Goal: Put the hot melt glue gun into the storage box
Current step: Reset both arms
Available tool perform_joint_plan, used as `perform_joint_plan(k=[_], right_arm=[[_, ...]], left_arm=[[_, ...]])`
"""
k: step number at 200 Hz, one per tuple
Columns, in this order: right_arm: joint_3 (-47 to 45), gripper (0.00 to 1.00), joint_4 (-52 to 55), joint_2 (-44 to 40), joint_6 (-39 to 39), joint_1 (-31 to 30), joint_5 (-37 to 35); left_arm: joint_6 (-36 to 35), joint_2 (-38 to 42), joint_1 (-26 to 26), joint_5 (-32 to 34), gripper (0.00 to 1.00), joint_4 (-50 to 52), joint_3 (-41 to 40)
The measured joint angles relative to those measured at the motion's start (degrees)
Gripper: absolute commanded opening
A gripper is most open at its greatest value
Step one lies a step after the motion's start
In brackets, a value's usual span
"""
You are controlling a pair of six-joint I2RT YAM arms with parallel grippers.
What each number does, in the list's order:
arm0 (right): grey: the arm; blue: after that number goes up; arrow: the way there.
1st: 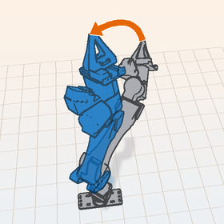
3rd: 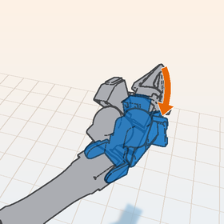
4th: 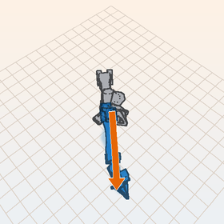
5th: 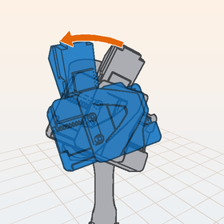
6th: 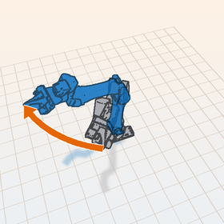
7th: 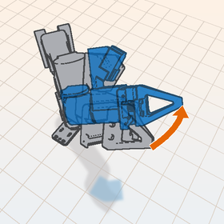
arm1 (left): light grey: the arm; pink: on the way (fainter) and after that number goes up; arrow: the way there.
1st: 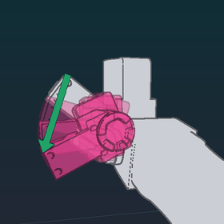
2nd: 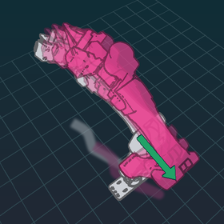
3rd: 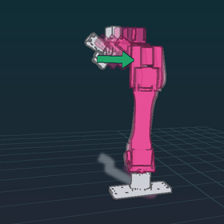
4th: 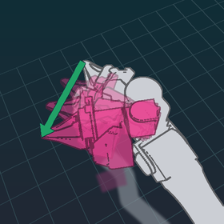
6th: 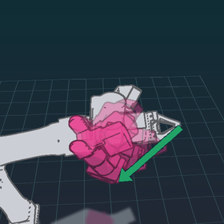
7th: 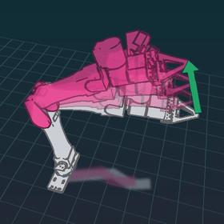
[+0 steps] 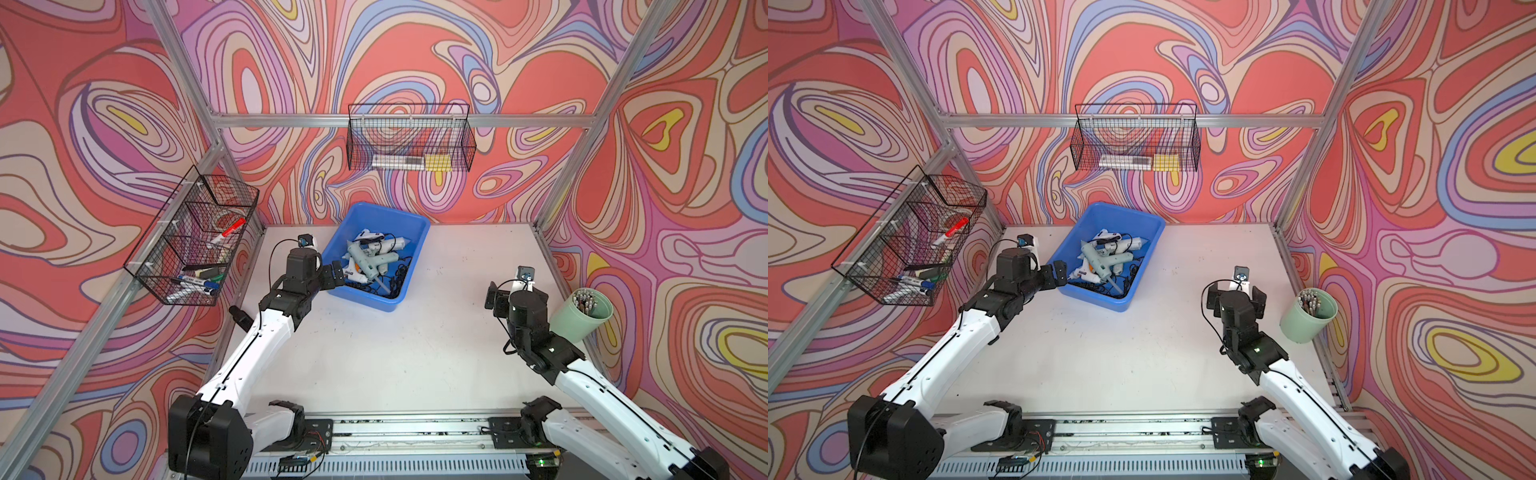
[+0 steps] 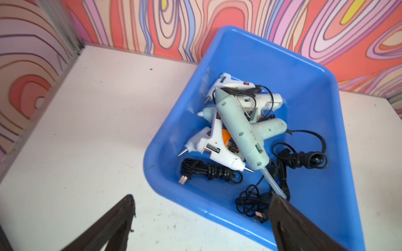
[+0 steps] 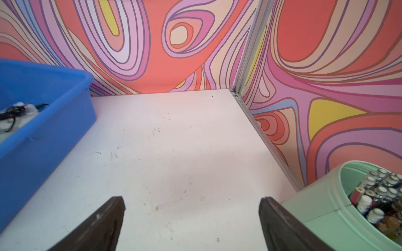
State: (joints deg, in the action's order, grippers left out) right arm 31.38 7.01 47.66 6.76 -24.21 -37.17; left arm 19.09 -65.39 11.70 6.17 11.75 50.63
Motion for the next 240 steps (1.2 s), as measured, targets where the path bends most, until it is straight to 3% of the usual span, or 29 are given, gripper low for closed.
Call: perform_joint_plan(k=[29, 60, 99, 167, 240], right_arm=[[-6.36, 0.98, -8.87, 0.02, -6.05, 0.0, -1.97], [-12.5, 0.98, -20.24, 1.29, -10.6, 1.18, -2.16], [-13.49, 0.98, -28.59, 8.55, -9.64, 10.97, 5.01], [-12.72, 0.98, -45.99, 28.7, -8.13, 17.75, 15.67], [-9.92, 0.98, -59.45, 41.03, -7.23, 19.32, 21.79]], left_arm=[[-0.31, 6.99, 0.0, 6.45, 0.99, -6.27, -10.58], [-2.86, 7.72, 0.0, 12.57, 0.99, -14.93, -19.5], [-9.84, 3.87, 0.0, 17.77, 0.99, -29.59, -29.33], [-19.1, -8.17, -1.33, 17.94, 0.99, -52.5, -31.78], [-19.52, -19.98, -5.64, 12.55, 0.99, -68.3, -36.02]])
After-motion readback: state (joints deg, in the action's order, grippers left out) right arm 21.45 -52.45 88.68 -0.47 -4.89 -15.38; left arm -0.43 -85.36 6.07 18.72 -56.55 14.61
